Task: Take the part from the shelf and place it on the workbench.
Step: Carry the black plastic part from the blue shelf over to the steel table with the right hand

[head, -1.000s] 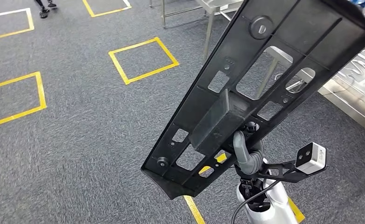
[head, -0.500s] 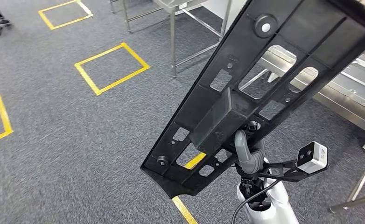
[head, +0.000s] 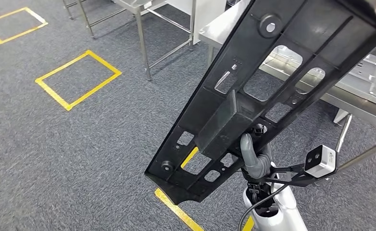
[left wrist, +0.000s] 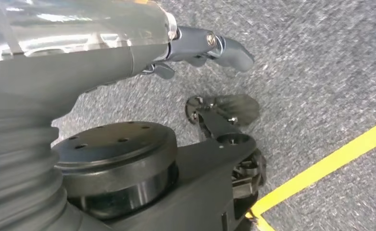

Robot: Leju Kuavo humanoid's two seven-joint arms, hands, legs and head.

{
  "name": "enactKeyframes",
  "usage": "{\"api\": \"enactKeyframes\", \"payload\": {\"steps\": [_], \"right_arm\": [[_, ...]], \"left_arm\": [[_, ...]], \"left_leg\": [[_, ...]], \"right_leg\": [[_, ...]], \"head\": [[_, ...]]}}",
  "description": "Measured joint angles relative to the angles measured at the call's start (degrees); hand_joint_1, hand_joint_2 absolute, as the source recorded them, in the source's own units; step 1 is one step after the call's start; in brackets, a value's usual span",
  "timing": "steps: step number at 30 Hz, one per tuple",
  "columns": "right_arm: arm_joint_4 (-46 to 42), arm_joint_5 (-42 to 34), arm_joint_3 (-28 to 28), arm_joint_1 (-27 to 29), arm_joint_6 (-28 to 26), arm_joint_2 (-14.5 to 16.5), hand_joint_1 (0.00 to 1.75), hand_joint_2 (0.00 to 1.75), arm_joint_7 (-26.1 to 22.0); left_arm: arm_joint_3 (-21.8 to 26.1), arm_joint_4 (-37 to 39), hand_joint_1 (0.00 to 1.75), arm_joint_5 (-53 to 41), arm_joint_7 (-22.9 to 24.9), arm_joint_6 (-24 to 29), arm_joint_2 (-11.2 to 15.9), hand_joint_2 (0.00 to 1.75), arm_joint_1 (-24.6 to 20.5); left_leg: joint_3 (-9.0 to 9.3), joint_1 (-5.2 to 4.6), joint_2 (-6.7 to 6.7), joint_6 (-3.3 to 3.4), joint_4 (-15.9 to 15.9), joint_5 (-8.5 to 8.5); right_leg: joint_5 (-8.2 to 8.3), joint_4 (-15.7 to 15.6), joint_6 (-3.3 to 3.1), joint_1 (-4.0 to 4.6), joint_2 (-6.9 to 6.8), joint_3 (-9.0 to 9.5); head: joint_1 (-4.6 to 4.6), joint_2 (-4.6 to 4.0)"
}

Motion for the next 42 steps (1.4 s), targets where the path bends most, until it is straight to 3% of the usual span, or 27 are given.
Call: {"api": "enactKeyframes", "payload": {"steps": [2, 4, 5, 7, 9, 10, 11, 12, 13, 15, 17, 19, 20, 22, 24, 25, 26, 27, 29, 31, 33, 35, 37, 39, 40, 41, 42], "right_arm": [[0.0, 0.0, 0.0, -0.3, -0.1, 0.1, 1.75, 1.75, 0.1], [0.0, 0.0, 0.0, -0.4, -0.2, 0.1, 1.75, 1.75, 0.1], [0.0, 0.0, 0.0, -0.4, -0.3, 0.1, 1.75, 1.75, 0.1], [0.0, 0.0, 0.0, -0.5, -0.3, 0.1, 1.75, 1.75, 0.1], [0.0, 0.0, 0.0, -0.6, -0.3, 0.2, 1.75, 1.75, 0.1], [0.0, 0.0, 0.0, -0.6, -0.3, 0.3, 1.75, 1.75, 0.1], [0.0, 0.0, 0.0, -0.6, -0.3, 0.3, 1.75, 1.75, 0.2], [0.1, 0.0, 0.0, -0.6, -0.3, 0.3, 1.75, 1.75, 0.2], [0.1, 0.0, 0.0, -0.6, -0.3, 0.3, 1.75, 1.75, 0.2], [0.1, 0.0, 0.0, -0.7, -0.3, 0.3, 1.75, 1.75, 0.2], [0.2, -0.1, 0.0, -0.8, -0.3, 0.3, 1.75, 1.75, 0.1], [0.3, -0.3, 0.0, -0.9, -0.3, 0.3, 1.75, 1.75, 0.0], [0.3, -0.5, 0.0, -0.8, -0.3, 0.3, 1.75, 1.75, 0.0], [0.3, -0.6, 0.1, -0.8, -0.3, 0.3, 1.75, 1.75, -0.1], [0.4, -0.6, 0.1, -0.7, -0.5, 0.3, 1.75, 1.75, -0.2], [0.5, -0.6, 0.1, -0.5, -0.6, 0.3, 1.75, 1.75, -0.2], [0.6, -0.6, 0.1, -0.4, -0.7, 0.3, 1.75, 1.75, -0.2], [0.8, -0.6, 0.1, -0.2, -0.7, 0.3, 1.75, 1.75, -0.2], [0.9, -0.5, 0.1, -0.1, -0.8, 0.3, 1.75, 1.75, -0.3], [0.9, -0.5, 0.1, -0.2, -0.6, 0.4, 1.75, 1.75, -0.3], [0.9, -0.5, 0.1, -0.4, -0.4, 0.4, 1.75, 1.75, -0.3], [0.9, -0.4, 0.1, -0.4, -0.2, 0.4, 1.75, 1.75, -0.3], [0.9, -0.4, 0.1, -0.5, 0.0, 0.6, 1.75, 1.75, -0.3], [1.0, -0.4, 0.1, -0.6, 0.0, 0.8, 1.75, 1.75, -0.2], [1.1, -0.3, 0.1, -0.6, 0.0, 0.9, 1.75, 1.75, -0.2], [1.2, -0.2, 0.1, -0.6, 0.0, 1.0, 1.75, 1.75, -0.2], [1.3, -0.1, 0.1, -0.5, 0.0, 1.0, 1.75, 1.75, -0.2]], "left_arm": [[0.0, 0.0, 0.00, 0.0, 0.0, -0.1, 0.0, 1.75, 0.0], [0.0, 0.0, 0.00, -0.2, 0.0, -0.1, 0.1, 1.75, 0.0], [0.0, 0.0, 0.00, -0.2, 0.0, -0.1, 0.1, 1.75, -0.1], [0.0, 0.0, 0.00, -0.3, -0.1, -0.1, 0.1, 1.75, -0.4], [0.0, 0.0, 0.00, -0.4, -0.1, -0.1, 0.1, 1.75, -0.3], [0.0, 0.0, 0.00, -0.4, -0.1, -0.1, 0.2, 1.75, -0.1], [0.0, 0.0, 0.00, -0.4, -0.1, -0.1, 0.2, 1.75, 0.0], [0.0, 0.0, 0.00, -0.4, -0.1, -0.1, 0.2, 1.75, 0.1], [0.0, 0.0, 0.00, -0.4, -0.1, -0.1, 0.2, 1.75, 0.1], [0.0, 0.0, 0.00, -0.4, -0.2, -0.1, 0.2, 1.75, 0.0], [0.0, 0.0, 0.00, -0.4, -0.2, -0.1, 0.3, 1.75, 0.0], [0.0, 0.0, 0.00, -0.4, -0.2, -0.1, 0.3, 1.75, 0.0], [0.0, 0.0, 0.00, -0.5, -0.2, -0.1, 0.3, 1.75, 0.0], [0.0, 0.0, 0.00, -0.5, -0.2, -0.1, 0.3, 1.75, -0.2], [-0.1, 0.0, 0.00, -0.5, -0.2, -0.1, 0.3, 1.75, -0.1], [-0.1, 0.0, 0.00, -0.5, -0.2, -0.1, 0.3, 1.75, 0.1], [-0.1, 0.0, 0.00, -0.5, -0.2, -0.1, 0.3, 1.75, 0.2], [-0.1, 0.0, 0.00, -0.5, -0.2, -0.1, 0.3, 1.75, 0.2], [-0.1, 0.0, 0.00, -0.5, -0.2, -0.1, 0.3, 1.75, 0.1], [-0.1, 0.0, 0.00, -0.5, -0.2, -0.1, 0.2, 1.75, 0.0], [-0.1, 0.0, 0.00, -0.4, -0.2, -0.1, 0.1, 1.75, -0.1], [-0.1, 0.0, 0.00, -0.4, -0.2, -0.1, 0.1, 1.75, -0.2], [-0.1, 0.0, 0.00, -0.3, -0.3, -0.1, 0.1, 1.75, -0.4], [-0.1, 0.0, 0.00, -0.1, -0.3, 0.0, 0.1, 1.75, -0.3], [-0.1, 0.0, 0.00, -0.1, -0.3, 0.0, 0.1, 1.75, -0.2], [-0.1, 0.0, 0.00, 0.0, -0.3, 0.0, 0.1, 1.75, 0.0], [-0.1, 0.0, 0.00, 0.0, -0.3, 0.0, 0.1, 1.75, 0.1]], "left_leg": [[0.29, -0.25, 1.03, -0.59, 0.1, -0.39], [0.60, -0.30, 2.13, -1.18, 0.1, -0.73], [0.68, -0.19, 1.95, -1.51, 0.4, -1.14], [-0.64, 0.04, -0.37, -2.01, 4.0, -3.48], [-4.33, 0.17, -3.11, -2.18, 11.5, -7.03], [-6.19, 0.19, -3.65, -2.21, 15.0, -8.06], [-7.33, 0.19, -3.88, -2.20, 16.7, -7.96], [-7.44, 0.23, -4.01, -2.14, 16.1, -6.68], [-6.51, 0.30, -4.32, -2.05, 13.3, -4.47], [-3.51, 0.59, -6.81, -1.85, 5.7, -0.70], [-2.03, 0.73, -9.11, -1.48, 2.0, 0.20], [-1.81, 0.58, -8.68, -0.79, 1.7, 0.22], [-1.64, 0.56, -8.01, -0.37, 1.4, 0.41], [-1.34, 0.65, -6.62, 0.38, 0.8, 0.80], [-1.26, 0.43, -5.10, 0.76, 0.5, 0.84], [-1.27, 0.31, -4.27, 0.84, 0.6, 0.78], [-1.26, 0.23, -3.47, 0.89, 0.6, 0.70], [-1.23, 0.17, -2.71, 0.88, 0.6, 0.61], [-0.99, 0.09, -1.33, 0.75, 0.6, 0.38], [-0.64, -0.15, -0.16, 0.34, 0.6, 0.01], [-0.37, -0.36, 0.90, -0.20, 0.6, -0.31], [0.00, -0.37, 1.75, -0.77, 0.6, -0.66], [-0.50, -0.20, -0.07, -1.39, 2.5, -2.17], [-3.38, 0.10, -2.95, -1.88, 8.8, -5.33], [-5.38, 0.20, -3.56, -2.04, 12.6, -6.77], [-6.97, 0.26, -3.79, -2.19, 15.3, -7.34], [-7.74, 0.30, -3.89, -2.27, 16.2, -6.80]], "right_leg": [[0.58, -3.5, -0.71, 0.58, -1.49, 1.76], [0.56, -3.6, -1.31, 0.74, -0.14, 1.63], [0.62, -3.7, -1.59, 0.64, 0.55, 1.69], [0.76, -4.0, -2.24, 0.34, 1.86, 1.90], [0.76, -4.0, -2.67, 0.32, 3.20, 1.95], [0.76, -4.0, -2.76, 0.35, 4.01, 1.96], [0.74, -3.9, -2.78, 0.37, 4.91, 1.96], [0.71, -3.8, -2.75, 0.36, 5.85, 1.99], [0.65, -3.6, -2.66, 0.33, 6.76, 2.02], [0.46, -3.1, -2.25, 0.26, 8.27, 1.89], [0.47, -2.9, -1.53, 0.08, 9.55, 1.45], [0.79, -3.1, -0.65, -0.14, 10.82, 1.10], [0.78, -3.0, -0.31, -0.19, 10.73, 1.03], [-0.71, -0.7, 0.17, -0.02, 8.23, -0.09], [-4.19, 6.0, 0.47, 0.09, 4.95, -3.32], [-5.64, 9.7, 0.58, 0.02, 4.27, -5.13], [-6.21, 12.0, 0.64, -0.05, 3.95, -6.30], [-5.72, 12.3, 0.63, -0.11, 3.77, -6.41], [-2.39, 6.4, 0.31, -0.04, 2.83, -3.26], [0.04, -1.0, -0.47, 0.55, 0.23, 0.74], [0.27, -3.5, -1.18, 1.13, -0.80, 1.94], [0.50, -3.8, -1.67, 1.00, 0.72, 2.00], [0.78, -4.4, -2.28, 0.55, 2.02, 2.41], [0.89, -4.6, -2.75, 0.32, 3.24, 2.63], [0.89, -4.6, -2.90, 0.32, 3.96, 2.61], [0.88, -4.5, -2.90, 0.34, 4.79, 2.62], [0.87, -4.4, -2.87, 0.35, 5.65, 2.63]], "head": [[0.00, -0.01], [0.00, 0.00], [0.00, 0.00], [-0.01, -0.01], [-0.01, -0.01], [0.00, -0.01], [0.00, -0.01], [0.00, -0.01], [0.00, -0.01], [0.00, 0.00], [-0.01, 0.01], [-0.01, 0.00], [0.00, -0.01], [0.00, -0.01], [0.00, -0.01], [0.00, 0.00], [0.00, 0.00], [0.00, 0.01], [0.00, 0.01], [0.00, 0.00], [0.00, 0.00], [0.00, 0.00], [0.00, -0.01], [0.00, 0.00], [0.00, 0.01], [0.00, 0.01], [0.00, 0.00]]}}
